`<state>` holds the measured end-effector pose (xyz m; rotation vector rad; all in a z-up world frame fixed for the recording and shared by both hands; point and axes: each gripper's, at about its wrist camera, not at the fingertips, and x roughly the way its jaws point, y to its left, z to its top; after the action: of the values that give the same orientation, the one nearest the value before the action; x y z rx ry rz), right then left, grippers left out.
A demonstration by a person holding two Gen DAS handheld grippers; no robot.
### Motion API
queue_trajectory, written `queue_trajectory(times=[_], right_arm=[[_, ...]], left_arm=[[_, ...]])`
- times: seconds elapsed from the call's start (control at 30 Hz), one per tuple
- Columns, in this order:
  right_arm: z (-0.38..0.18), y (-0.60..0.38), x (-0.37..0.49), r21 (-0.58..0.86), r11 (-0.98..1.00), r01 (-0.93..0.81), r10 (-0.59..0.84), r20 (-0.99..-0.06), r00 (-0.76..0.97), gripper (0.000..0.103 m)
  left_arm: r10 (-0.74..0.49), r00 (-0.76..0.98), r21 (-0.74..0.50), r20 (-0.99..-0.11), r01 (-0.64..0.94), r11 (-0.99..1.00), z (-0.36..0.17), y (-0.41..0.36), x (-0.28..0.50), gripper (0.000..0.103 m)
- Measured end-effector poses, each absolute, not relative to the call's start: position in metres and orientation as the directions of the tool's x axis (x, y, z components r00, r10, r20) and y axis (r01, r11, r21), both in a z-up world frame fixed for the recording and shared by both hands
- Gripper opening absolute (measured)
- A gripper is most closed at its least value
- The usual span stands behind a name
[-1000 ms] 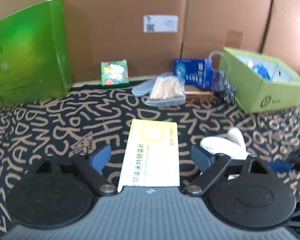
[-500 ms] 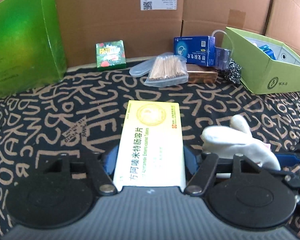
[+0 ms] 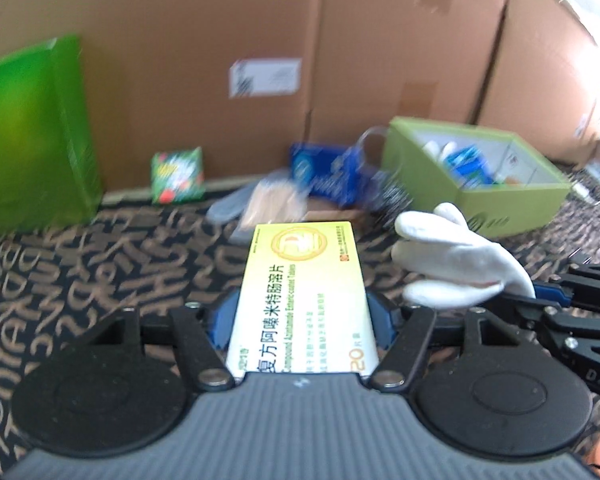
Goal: Organize objects
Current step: 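Carry the medicine box and glove into the light-green box and release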
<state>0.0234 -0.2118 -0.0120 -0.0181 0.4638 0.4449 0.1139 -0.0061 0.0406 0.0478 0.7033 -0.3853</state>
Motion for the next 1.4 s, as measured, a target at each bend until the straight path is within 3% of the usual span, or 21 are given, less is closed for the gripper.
queue_trajectory(times=[0.3, 0.67, 0.93, 1.23, 1.3, 1.33, 1.37, 1.4], right_arm=[[0.025, -0.278, 0.025, 0.034, 0.964, -0.263, 0.259, -0.323, 0.910, 0.016], [0.040, -0.370, 0.059, -0.064, 0.995, 0.073, -0.086, -0.247, 0.965, 0.016], [0.013, -0.414, 0.111, -0.052, 0.992, 0.112, -0.123, -0.305, 0.944, 0.016], [-0.030, -0.427, 0.158, -0.068, 0.996, 0.062, -0.085, -0.433, 0.898, 0.016], [-0.031, -0.428, 0.163, -0.061, 0.997, 0.051, -0.072, -0.423, 0.903, 0.026], [-0.030, -0.428, 0.163, -0.064, 0.996, 0.054, -0.076, -0.424, 0.902, 0.039], [-0.029, -0.428, 0.161, -0.074, 0.995, 0.062, -0.087, -0.420, 0.904, 0.048], [-0.028, -0.428, 0.158, -0.087, 0.994, 0.067, -0.097, -0.405, 0.909, 0.065]], left_arm=[[-0.462, 0.708, -0.103, -0.535, 0.488, 0.867, 0.093, -0.085, 0.126, 0.066], [-0.543, 0.674, -0.145, -0.501, 0.553, 0.820, 0.112, -0.208, 0.172, 0.066], [-0.545, 0.632, -0.162, -0.551, 0.560, 0.812, 0.082, -0.285, 0.219, 0.066], [-0.490, 0.614, -0.109, -0.619, 0.551, 0.828, 0.044, -0.328, 0.254, 0.066], [-0.508, 0.616, -0.106, -0.602, 0.569, 0.816, 0.038, -0.329, 0.255, 0.076], [-0.513, 0.626, -0.099, -0.587, 0.573, 0.813, 0.038, -0.327, 0.253, 0.092], [-0.508, 0.649, -0.090, -0.567, 0.564, 0.821, 0.039, -0.325, 0.250, 0.101], [-0.509, 0.667, -0.085, -0.545, 0.559, 0.825, 0.042, -0.322, 0.246, 0.102]])
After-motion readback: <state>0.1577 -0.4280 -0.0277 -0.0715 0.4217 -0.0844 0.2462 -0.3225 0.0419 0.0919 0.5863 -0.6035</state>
